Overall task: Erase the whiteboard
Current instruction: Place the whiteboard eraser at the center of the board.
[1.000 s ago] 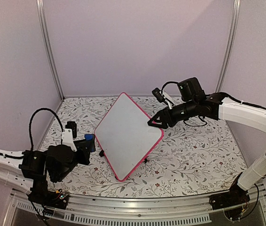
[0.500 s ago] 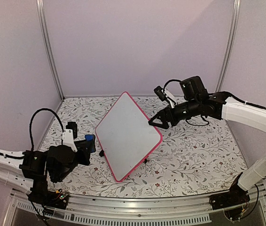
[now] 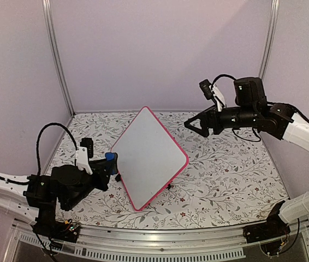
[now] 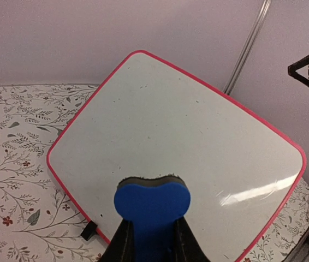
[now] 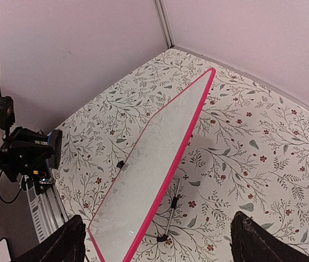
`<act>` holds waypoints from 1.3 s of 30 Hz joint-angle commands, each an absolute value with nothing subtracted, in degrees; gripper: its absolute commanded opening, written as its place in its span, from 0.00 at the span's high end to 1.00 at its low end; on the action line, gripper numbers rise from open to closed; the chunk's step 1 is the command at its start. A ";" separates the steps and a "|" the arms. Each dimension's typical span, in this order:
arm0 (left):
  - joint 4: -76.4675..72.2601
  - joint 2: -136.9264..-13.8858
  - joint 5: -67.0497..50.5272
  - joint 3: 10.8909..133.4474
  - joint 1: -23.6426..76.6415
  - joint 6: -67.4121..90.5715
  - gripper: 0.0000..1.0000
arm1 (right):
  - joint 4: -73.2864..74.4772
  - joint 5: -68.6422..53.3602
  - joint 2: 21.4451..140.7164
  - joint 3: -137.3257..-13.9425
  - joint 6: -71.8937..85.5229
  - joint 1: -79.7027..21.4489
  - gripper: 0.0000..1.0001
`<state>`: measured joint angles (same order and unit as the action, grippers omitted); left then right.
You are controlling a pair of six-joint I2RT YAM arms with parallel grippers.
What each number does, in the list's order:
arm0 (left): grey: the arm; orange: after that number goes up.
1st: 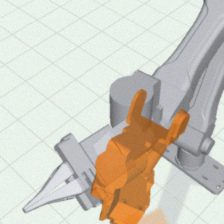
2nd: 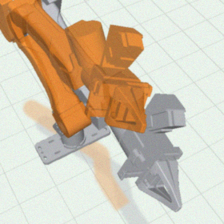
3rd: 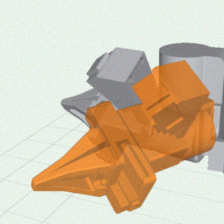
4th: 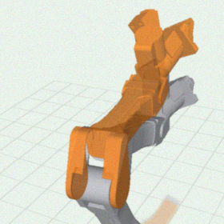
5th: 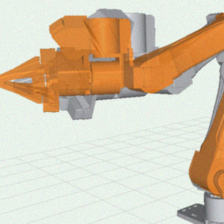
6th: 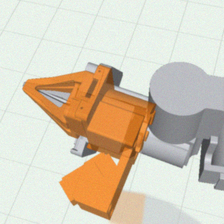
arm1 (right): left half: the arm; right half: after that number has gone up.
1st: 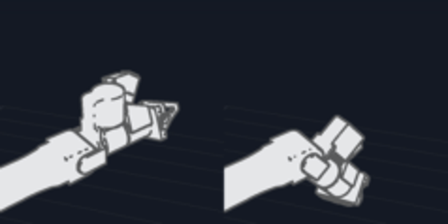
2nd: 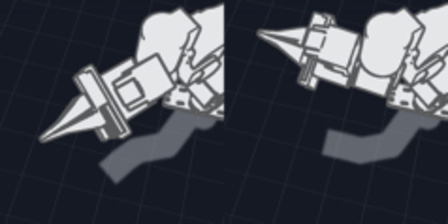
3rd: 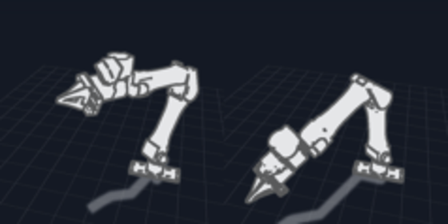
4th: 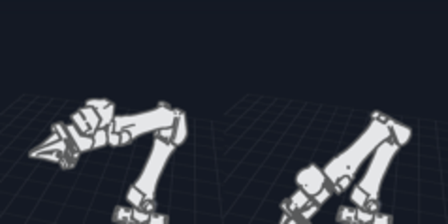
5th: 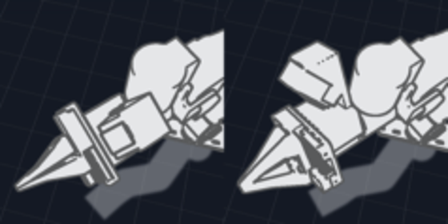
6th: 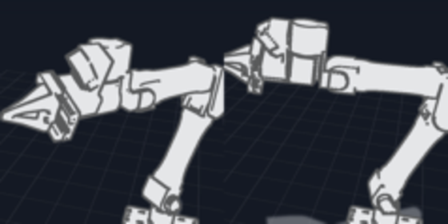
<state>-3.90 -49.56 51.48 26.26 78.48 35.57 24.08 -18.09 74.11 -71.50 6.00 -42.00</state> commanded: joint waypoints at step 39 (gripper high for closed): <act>7.91 -58.25 26.71 21.97 32.19 56.46 0.47 | 13.48 -21.23 69.90 -63.09 7.38 -51.52 0.18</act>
